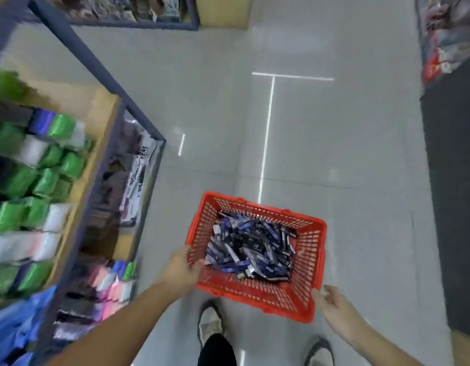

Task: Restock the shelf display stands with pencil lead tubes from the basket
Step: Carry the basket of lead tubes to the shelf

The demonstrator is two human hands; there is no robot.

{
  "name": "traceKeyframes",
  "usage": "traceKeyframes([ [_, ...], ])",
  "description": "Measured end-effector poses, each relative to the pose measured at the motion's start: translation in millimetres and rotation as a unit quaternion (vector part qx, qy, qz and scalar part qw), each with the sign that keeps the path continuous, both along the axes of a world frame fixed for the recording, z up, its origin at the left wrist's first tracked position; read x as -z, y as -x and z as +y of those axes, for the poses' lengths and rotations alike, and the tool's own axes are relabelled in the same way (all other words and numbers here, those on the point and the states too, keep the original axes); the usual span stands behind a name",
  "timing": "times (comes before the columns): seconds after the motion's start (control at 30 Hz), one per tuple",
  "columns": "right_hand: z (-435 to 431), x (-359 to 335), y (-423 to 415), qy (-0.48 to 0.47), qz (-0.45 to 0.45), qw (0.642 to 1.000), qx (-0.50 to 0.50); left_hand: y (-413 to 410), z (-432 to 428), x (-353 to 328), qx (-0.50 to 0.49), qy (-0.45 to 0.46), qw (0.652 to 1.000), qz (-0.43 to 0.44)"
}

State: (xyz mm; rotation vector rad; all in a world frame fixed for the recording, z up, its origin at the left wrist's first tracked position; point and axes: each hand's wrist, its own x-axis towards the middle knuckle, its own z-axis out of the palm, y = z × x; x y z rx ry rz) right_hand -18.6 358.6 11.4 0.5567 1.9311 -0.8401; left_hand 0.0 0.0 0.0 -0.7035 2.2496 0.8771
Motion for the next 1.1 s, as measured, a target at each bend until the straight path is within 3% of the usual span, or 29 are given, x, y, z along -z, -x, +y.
traceKeyframes([
  [0.1,-5.3,84.4,29.3,-0.028,0.047,0.995,0.081,8.9,-4.4,86.9,-0.006,0.053,0.999,0.004],
  [0.27,11.0,182.5,43.7,-0.054,0.0,0.982,0.181,6.2,-13.9,168.2,-0.091,0.101,0.991,0.005],
  [0.4,20.6,218.6,45.3,-0.078,0.012,0.979,0.188,19.6,-14.4,199.8,-0.221,0.077,0.972,-0.002],
  [0.53,24.0,212.0,46.1,-0.106,0.032,0.979,0.173,24.2,-19.8,200.2,-0.302,0.052,0.952,-0.009],
  [0.63,27.4,182.2,44.9,-0.091,0.043,0.975,0.2,19.5,-16.7,173.6,-0.33,0.018,0.944,-0.017],
  [0.77,44.3,109.3,46.6,-0.073,0.054,0.96,0.266,7.5,-6.8,98.9,-0.284,0.02,0.958,-0.02],
  [0.9,68.3,-1.5,67.2,-0.048,0.063,0.94,0.332,7.5,24.2,-21.5,-0.261,0.028,0.965,0.016],
  [1.1,127.7,-204.8,90.9,0.026,0.095,0.953,0.288,9.1,74.6,-208.2,-0.227,0.039,0.968,0.1],
])
